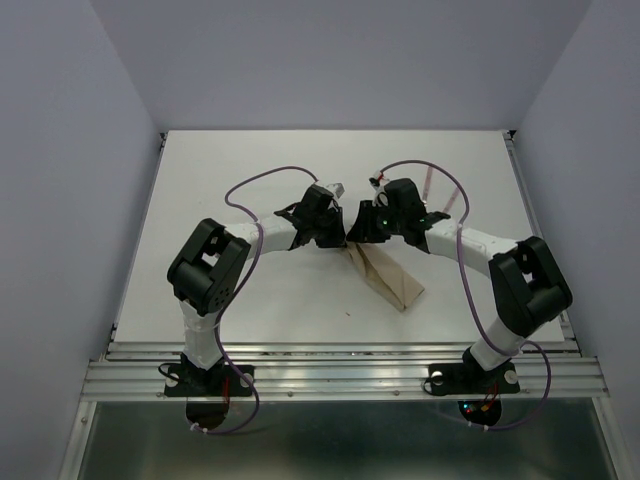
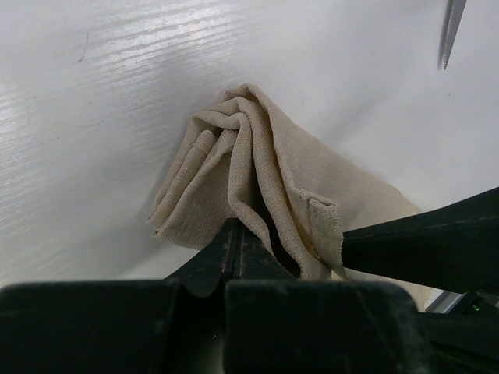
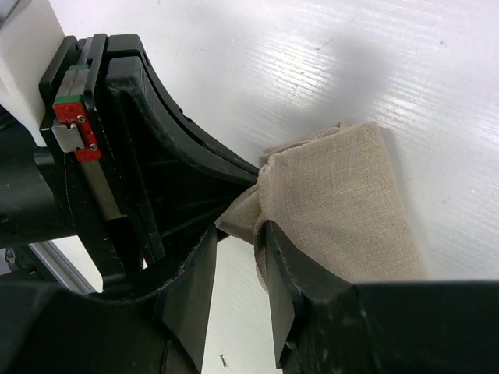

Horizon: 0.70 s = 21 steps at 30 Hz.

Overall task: Fold the napkin into a case and place the utensils inside
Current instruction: Grasp the top corner of the smaller rectangle folded napkin from the folded napkin.

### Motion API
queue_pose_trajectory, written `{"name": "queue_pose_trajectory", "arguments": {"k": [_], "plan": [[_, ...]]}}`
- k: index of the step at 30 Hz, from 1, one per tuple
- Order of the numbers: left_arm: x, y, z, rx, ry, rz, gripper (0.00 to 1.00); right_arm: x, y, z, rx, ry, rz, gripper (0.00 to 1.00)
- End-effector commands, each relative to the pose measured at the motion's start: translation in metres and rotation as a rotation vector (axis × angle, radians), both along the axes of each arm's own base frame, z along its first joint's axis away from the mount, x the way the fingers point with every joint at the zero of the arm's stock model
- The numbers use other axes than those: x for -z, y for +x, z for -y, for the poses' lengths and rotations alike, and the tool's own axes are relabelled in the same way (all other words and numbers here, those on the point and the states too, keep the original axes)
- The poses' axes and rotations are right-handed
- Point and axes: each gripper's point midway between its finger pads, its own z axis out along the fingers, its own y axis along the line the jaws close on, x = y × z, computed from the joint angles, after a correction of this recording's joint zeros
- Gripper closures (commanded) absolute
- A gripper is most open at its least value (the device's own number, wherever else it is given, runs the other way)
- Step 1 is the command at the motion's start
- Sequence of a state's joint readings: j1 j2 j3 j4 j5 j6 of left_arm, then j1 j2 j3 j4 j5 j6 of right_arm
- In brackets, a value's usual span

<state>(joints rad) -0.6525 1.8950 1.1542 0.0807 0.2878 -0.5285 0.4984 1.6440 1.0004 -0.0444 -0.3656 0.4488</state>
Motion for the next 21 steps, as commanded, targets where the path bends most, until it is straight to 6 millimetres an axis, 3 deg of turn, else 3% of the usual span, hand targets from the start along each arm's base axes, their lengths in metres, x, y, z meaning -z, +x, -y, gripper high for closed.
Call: {"name": "queue_pose_trajectory", "arguments": {"k": [1,6,15,17,21], "plan": [[-0.021,0.004,0.004,0.014,-0.041,0.054,1.00,-0.016,0.014,-0.010,-0.001,0.029,0.052,0.65],[-0.021,0.004,0.004,0.016,-0.041,0.054,1.00,-0.009,0.011,-0.013,-0.025,0.031,0.032,0.73],[-0.020,0.003,0.005,0.019,-0.044,0.050,1.00,-0.003,0.007,-0.012,-0.035,0.026,0.017,0.70],[-0.020,0.003,0.005,0.019,-0.045,0.051,1.00,-0.001,0.008,-0.013,-0.032,0.025,0.013,0.75],[-0.022,0.003,0.005,0.018,-0.048,0.052,1.00,-0.003,0.016,-0.013,-0.001,0.030,0.032,0.99]]}}
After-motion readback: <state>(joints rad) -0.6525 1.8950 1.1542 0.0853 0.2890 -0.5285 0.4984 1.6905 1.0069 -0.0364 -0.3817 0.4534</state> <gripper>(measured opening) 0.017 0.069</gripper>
